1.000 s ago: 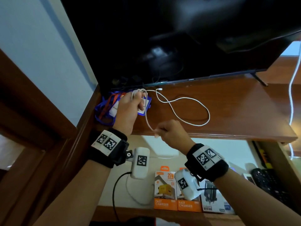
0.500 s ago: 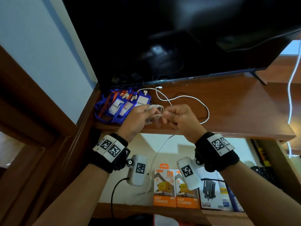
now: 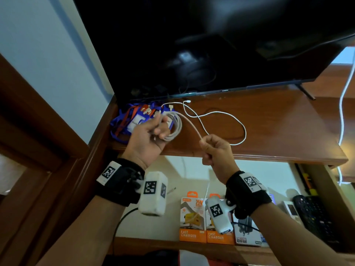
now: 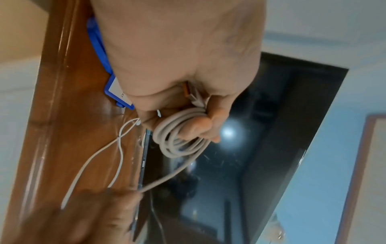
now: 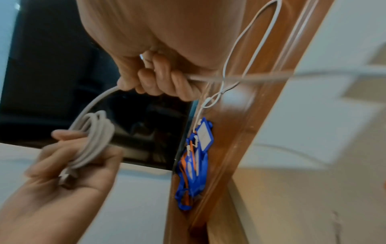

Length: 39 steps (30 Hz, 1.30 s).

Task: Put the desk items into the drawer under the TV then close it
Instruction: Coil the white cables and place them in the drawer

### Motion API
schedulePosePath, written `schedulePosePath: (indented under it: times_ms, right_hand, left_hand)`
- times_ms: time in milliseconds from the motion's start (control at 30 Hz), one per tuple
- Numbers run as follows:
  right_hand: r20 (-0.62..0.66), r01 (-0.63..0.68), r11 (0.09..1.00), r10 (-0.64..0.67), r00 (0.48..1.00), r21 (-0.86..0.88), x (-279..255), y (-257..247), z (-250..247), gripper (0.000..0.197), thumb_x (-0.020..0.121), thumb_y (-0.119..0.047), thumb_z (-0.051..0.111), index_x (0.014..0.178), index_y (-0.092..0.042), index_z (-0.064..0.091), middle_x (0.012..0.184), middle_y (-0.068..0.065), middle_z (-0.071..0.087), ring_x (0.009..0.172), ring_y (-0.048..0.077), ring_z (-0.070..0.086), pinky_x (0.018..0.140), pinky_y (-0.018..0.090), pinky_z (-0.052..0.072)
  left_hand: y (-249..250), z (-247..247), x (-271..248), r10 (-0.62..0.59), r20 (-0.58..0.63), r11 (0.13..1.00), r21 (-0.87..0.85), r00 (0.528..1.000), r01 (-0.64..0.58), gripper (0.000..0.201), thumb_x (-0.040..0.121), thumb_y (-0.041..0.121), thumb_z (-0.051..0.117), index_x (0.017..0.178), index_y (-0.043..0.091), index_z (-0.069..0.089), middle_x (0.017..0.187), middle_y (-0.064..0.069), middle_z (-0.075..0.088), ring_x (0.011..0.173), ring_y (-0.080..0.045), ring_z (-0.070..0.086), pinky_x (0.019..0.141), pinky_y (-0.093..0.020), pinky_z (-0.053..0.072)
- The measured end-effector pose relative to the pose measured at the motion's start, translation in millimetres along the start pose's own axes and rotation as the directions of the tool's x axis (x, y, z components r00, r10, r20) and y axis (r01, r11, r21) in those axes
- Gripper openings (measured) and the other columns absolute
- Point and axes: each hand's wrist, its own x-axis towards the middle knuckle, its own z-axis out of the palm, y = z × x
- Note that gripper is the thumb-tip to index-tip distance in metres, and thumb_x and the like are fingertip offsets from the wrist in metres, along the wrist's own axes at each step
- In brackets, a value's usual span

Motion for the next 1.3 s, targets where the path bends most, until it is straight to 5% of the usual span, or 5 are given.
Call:
schedulePosePath:
  times_ms: [233, 533, 767, 933, 1300]
  right_hand:
    - [-0.004, 0.124, 0.875, -0.142, 0.99, -0.468, 2.5, -0.1, 0.5, 0.02, 0.088, -0.01, 0.063, 0.068, -0.01, 0.063, 0.052, -0.002, 0.048, 0.047, 0.005, 0.04, 0.051, 0.019, 0.035]
    - [0.378, 0.327, 0.795, -0.134, 0.916, -0.51, -5.9, -39.9, 28.0, 0.022, 0.087, -0.008, 0.063, 0.068, 0.0, 0.064, 0.054, -0.001, 0.052, 0.053, 0.013, 0.042, 0.053, 0.021, 0.036]
    - [0.053, 0.342, 0.847, -0.352, 0.934, -0.407, 6.5, -46.3, 18.8, 0.019, 0.084, -0.011, 0.068, 0.067, -0.017, 0.063, 0.05, -0.017, 0.055, 0.047, 0.0, 0.045, 0.05, 0.013, 0.037]
    - [-0.009, 0.334, 0.89, -0.354, 0.935, -0.31, 10.6, -33.2, 15.9, 0.016, 0.083, -0.008, 0.068, 0.073, -0.01, 0.055, 0.066, 0.017, 0.057, 0.057, 0.019, 0.05, 0.054, 0.025, 0.043]
    - [-0.063, 0.129, 0.972, -0.144, 0.988, -0.195, 2.2, 0.6, -11.1, 0.014, 0.089, 0.0, 0.058, 0.076, -0.005, 0.056, 0.051, 0.0, 0.045, 0.044, 0.008, 0.035, 0.041, 0.016, 0.029]
  left_hand:
    - [11.1, -3.9, 7.0, 0.213, -0.101, 0.969, 0.149, 0.972, -0.197, 0.027, 0.1, 0.018, 0.04, 0.081, 0.01, 0.057, 0.052, 0.005, 0.042, 0.052, -0.007, 0.041, 0.057, -0.017, 0.04]
    - [-17.6, 6.5, 0.5, 0.144, -0.018, 0.541, 0.839, 0.989, -0.063, 0.021, 0.099, 0.023, 0.044, 0.087, 0.018, 0.06, 0.071, 0.005, 0.065, 0.074, -0.008, 0.059, 0.072, -0.022, 0.043]
    - [-28.4, 9.0, -9.0, -0.052, 0.079, 0.653, 0.757, 0.996, -0.026, 0.033, 0.101, 0.027, 0.037, 0.1, 0.009, 0.064, 0.07, -0.005, 0.071, 0.072, -0.012, 0.065, 0.081, -0.029, 0.049]
    - [-29.8, 15.3, -11.5, -0.143, 0.137, 0.741, 0.672, 0.98, 0.014, 0.03, 0.1, 0.024, 0.036, 0.092, 0.006, 0.059, 0.06, -0.007, 0.065, 0.064, -0.016, 0.061, 0.07, -0.026, 0.049]
    - [7.9, 6.0, -2.3, 0.02, -0.028, 0.993, 0.113, 0.999, -0.017, 0.025, 0.097, 0.022, 0.042, 0.085, 0.004, 0.056, 0.046, 0.003, 0.044, 0.046, -0.01, 0.045, 0.054, -0.018, 0.045]
